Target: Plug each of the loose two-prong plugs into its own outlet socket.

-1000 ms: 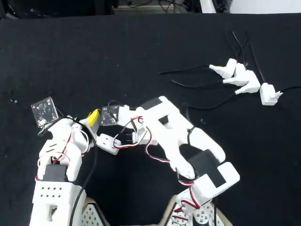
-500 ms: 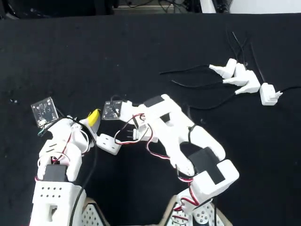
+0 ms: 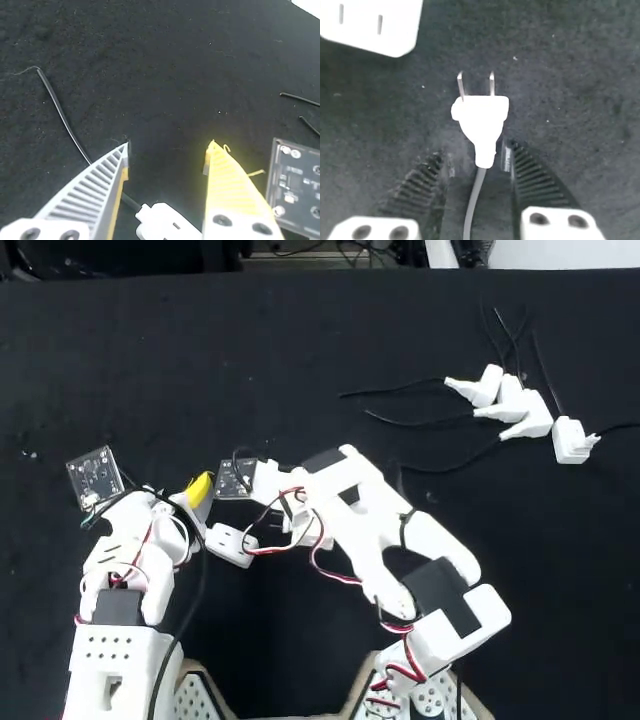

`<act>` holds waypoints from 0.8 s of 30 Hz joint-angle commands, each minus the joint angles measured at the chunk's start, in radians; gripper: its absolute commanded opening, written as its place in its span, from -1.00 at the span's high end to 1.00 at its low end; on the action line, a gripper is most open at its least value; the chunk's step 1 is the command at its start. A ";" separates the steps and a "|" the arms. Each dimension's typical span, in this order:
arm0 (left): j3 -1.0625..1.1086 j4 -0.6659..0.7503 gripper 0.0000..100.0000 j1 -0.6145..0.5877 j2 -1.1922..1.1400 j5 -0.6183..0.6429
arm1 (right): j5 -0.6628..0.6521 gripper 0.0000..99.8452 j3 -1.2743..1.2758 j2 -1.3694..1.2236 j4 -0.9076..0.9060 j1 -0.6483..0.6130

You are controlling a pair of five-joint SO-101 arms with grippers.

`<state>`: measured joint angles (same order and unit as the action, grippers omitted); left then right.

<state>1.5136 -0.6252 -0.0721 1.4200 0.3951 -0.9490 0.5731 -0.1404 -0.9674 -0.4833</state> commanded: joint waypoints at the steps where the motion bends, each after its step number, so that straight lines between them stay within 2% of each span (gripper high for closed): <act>1: -0.016 0.011 0.50 -0.005 0.000 0.008 | -0.012 0.66 -0.015 -0.007 0.005 0.018; 5: -0.016 0.011 0.50 -0.005 0.000 0.008 | -0.011 0.99 -0.013 -0.005 0.008 0.021; 10: -0.016 0.011 0.50 -0.005 0.002 0.008 | 0.011 0.98 -0.010 0.042 -0.017 0.025; 17: -0.018 0.009 0.50 -0.002 0.008 0.008 | 0.077 0.98 -0.004 0.392 -0.107 0.025; 24: -0.062 0.009 0.50 0.041 0.009 0.009 | 0.284 0.98 0.012 0.363 0.072 -0.100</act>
<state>1.5136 -0.6252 -0.0706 1.4200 0.3951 -0.7541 0.5930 0.2125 -0.9782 -0.5447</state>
